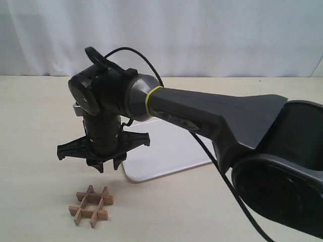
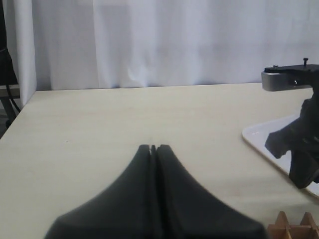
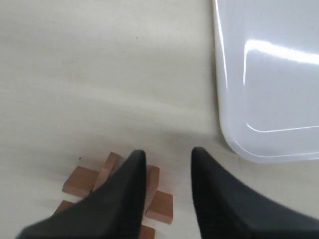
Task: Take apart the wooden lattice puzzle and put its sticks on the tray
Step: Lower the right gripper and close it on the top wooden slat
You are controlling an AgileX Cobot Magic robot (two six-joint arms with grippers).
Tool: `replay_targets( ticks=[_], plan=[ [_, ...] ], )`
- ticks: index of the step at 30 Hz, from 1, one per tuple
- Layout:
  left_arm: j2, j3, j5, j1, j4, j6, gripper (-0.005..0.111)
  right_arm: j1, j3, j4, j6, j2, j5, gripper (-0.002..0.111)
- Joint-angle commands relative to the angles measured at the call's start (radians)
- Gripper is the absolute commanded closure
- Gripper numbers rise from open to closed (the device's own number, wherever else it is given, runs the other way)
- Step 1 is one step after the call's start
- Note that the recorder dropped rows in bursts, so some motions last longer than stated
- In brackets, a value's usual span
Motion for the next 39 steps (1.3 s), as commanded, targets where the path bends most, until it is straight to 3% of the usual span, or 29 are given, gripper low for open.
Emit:
replay_targets(
  ticks=[1, 12, 35, 39],
  plan=[
    [0.0, 0.002, -0.011, -0.009, -0.002, 0.002, 0.107, 0.001, -0.005, -0.011, 0.018, -0.017, 0.014, 0.061],
    [0.0, 0.002, -0.011, -0.009, -0.002, 0.002, 0.107, 0.047, 0.064, -0.108, 0.189, -0.013, 0.014, 0.065],
    [0.0, 0.002, -0.011, -0.009, -0.002, 0.002, 0.107, 0.047, 0.112, -0.018, 0.206, 0.019, -0.069, 0.065],
    [0.0, 0.002, -0.011, -0.009, -0.002, 0.002, 0.107, 0.047, 0.112, -0.014, 0.206, 0.026, -0.075, 0.074]
  ],
)
